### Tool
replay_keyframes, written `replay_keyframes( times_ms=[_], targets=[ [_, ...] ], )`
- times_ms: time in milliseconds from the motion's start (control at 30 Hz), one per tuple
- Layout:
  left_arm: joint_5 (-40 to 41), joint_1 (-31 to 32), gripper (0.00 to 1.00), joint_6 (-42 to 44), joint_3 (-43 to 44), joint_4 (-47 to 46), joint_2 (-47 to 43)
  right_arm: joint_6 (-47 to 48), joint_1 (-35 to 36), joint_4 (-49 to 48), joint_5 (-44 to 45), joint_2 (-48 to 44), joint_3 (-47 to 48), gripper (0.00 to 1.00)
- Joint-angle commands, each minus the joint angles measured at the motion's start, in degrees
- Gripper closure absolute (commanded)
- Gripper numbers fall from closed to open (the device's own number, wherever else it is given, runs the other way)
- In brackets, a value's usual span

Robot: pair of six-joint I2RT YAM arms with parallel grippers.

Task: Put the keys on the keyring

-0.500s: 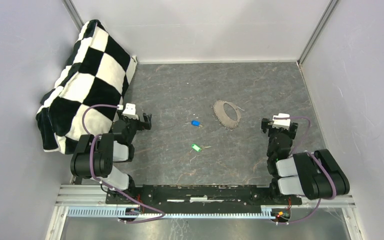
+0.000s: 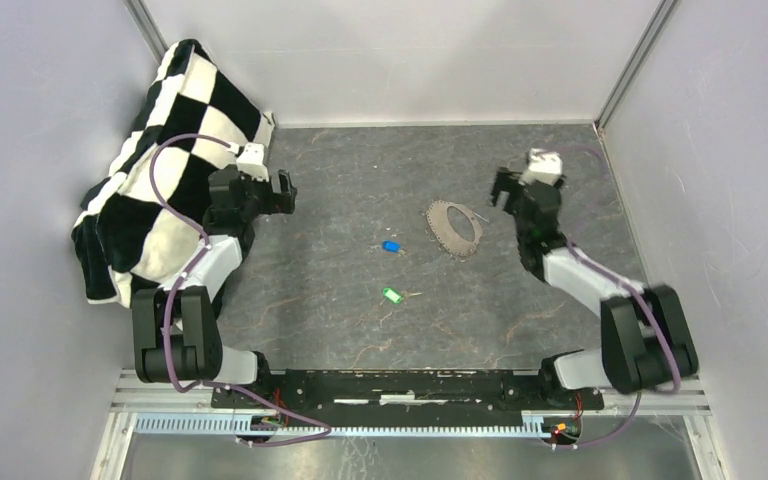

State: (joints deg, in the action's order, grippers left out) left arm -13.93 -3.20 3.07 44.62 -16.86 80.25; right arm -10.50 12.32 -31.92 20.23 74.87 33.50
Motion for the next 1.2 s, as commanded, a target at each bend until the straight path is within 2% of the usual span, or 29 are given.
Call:
replay_keyframes(
  times_ms=[0,233,400,633,1167],
  targets=[
    [-2.84,-0.30,0.00,3.08,2.22,17.82,-0.41,-0.59,7.01,13.44,-5.62,12.85,15.38,0.02],
    [-5.01,-0.25,0.00,4.28,5.03,26.53,-0.69,1.44,15.03,23.93,-6.45,34.63,41.21,0.20],
    [-4.28,-0.27,0.00,5.80,3.99,27.76,-2.53,0.36,16.55,29.87,-4.10,43.88,51.53,0.29],
    [-3.88,-0.24,0.00,6.71,3.92,28.48,-4.33,-1.09,17.48,31.82,0.24,48.43,53.98,0.46],
    [-2.52,-0.27,0.00,8.45,2.31,28.82,-7.57,-4.17,18.12,35.14,5.60,49.83,53.05,0.51]
  ],
)
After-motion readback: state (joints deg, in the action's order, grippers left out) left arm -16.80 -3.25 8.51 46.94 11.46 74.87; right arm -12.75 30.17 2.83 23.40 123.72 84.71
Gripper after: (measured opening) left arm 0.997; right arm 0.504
